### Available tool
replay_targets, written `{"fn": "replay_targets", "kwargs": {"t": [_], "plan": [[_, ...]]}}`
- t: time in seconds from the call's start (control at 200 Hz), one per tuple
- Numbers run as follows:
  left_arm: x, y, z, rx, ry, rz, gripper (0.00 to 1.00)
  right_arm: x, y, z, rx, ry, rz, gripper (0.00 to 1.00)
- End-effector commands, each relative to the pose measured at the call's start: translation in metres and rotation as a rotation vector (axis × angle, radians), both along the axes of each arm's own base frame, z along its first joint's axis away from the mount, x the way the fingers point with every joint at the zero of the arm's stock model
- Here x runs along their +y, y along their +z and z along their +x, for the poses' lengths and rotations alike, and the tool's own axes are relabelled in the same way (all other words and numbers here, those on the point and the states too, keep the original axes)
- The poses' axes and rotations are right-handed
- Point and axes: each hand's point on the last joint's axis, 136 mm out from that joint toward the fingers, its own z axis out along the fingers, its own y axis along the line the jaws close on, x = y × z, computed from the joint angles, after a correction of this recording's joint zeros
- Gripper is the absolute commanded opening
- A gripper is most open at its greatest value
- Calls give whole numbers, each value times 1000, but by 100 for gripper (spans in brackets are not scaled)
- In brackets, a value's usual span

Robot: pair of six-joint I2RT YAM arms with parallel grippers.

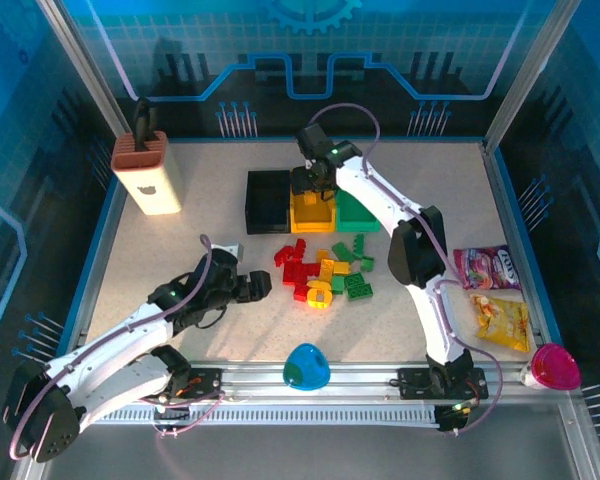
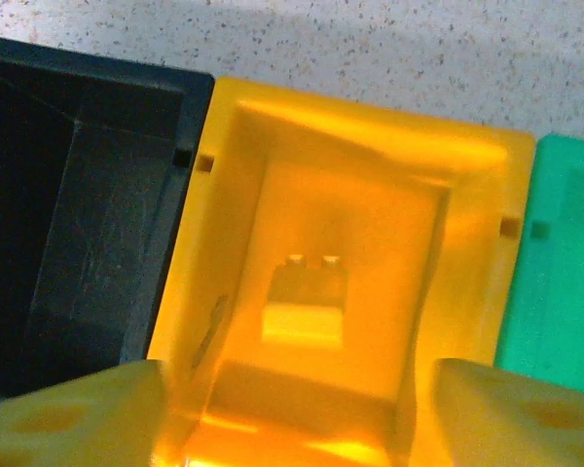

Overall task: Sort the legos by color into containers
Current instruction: Place the lego in the container, then pick up the lego from the middle-left of the table.

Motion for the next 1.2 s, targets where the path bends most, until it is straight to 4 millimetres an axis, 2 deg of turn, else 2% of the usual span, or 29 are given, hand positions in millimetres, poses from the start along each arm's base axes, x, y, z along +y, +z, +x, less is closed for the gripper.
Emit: {"fn": "replay_targets", "kwargs": {"t": [0.0, 0.09, 0.215, 0.435, 0.605, 0.821, 0.981, 1.196], "plan": [[0, -3, -6, 20, -8, 3, 84, -4, 19, -4, 5, 13, -18, 94], [0, -1, -6, 14, -11, 7, 85, -1, 39, -12, -41, 26, -11, 95], [-6, 1, -4, 9, -29, -8, 84, -3, 58, -34, -76, 43, 13, 93], [-25, -4, 1, 42, -103, 29, 83, -21, 68, -84, -113, 56, 100, 89], [-55, -8, 3, 62, -196, 74, 81, -46, 59, -118, -115, 36, 116, 84], [-89, -31, 4, 147, -271, 112, 72, -75, 44, -149, -107, -12, 142, 72], [-100, -43, 10, 179, -272, 122, 68, -90, 32, -167, -98, -43, 166, 71], [-113, -48, 16, 195, -294, 116, 67, -102, 21, -177, -90, -70, 181, 68]]}}
